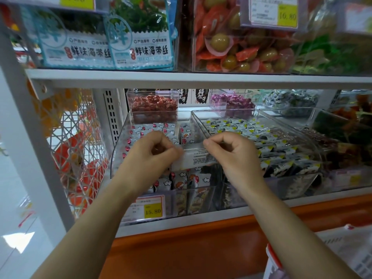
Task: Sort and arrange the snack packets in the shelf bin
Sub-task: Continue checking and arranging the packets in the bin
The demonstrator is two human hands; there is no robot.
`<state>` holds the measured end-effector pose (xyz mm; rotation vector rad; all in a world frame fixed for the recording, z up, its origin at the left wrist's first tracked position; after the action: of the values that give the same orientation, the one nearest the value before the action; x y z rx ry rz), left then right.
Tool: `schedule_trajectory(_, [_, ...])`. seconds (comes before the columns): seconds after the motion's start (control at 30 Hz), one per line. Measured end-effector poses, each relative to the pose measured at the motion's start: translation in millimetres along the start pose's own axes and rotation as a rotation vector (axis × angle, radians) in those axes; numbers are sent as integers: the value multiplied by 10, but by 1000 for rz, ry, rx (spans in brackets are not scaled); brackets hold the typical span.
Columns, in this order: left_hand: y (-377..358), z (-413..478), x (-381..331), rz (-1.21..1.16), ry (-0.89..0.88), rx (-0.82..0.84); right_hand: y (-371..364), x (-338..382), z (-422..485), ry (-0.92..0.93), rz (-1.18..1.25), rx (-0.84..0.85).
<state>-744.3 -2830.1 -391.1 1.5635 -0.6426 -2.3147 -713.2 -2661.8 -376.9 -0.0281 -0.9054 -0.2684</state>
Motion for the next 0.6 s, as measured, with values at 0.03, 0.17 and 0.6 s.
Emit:
schedule_trajectory(0.03, [14, 11, 32, -9, 19, 0, -11, 2, 0, -2, -2, 11])
schedule_trajectory(0.17, [35, 43, 149, -54, 79, 78, -28, -10, 1, -20, 7, 37])
schedule_trajectory(0.6, [11, 37, 128, 25, 24, 128, 46, -230, 23, -236, 156, 16])
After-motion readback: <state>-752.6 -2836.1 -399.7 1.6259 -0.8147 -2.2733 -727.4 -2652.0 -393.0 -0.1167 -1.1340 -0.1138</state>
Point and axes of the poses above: each hand's wrist, its own z-axis towards the middle knuckle, its own y-axis out of the back of the hand, x = y × z, the point moved 10 cm from there along z, towards the middle knuckle, and after that the axes turned 13 degrees about z, right-handed, at the moved point
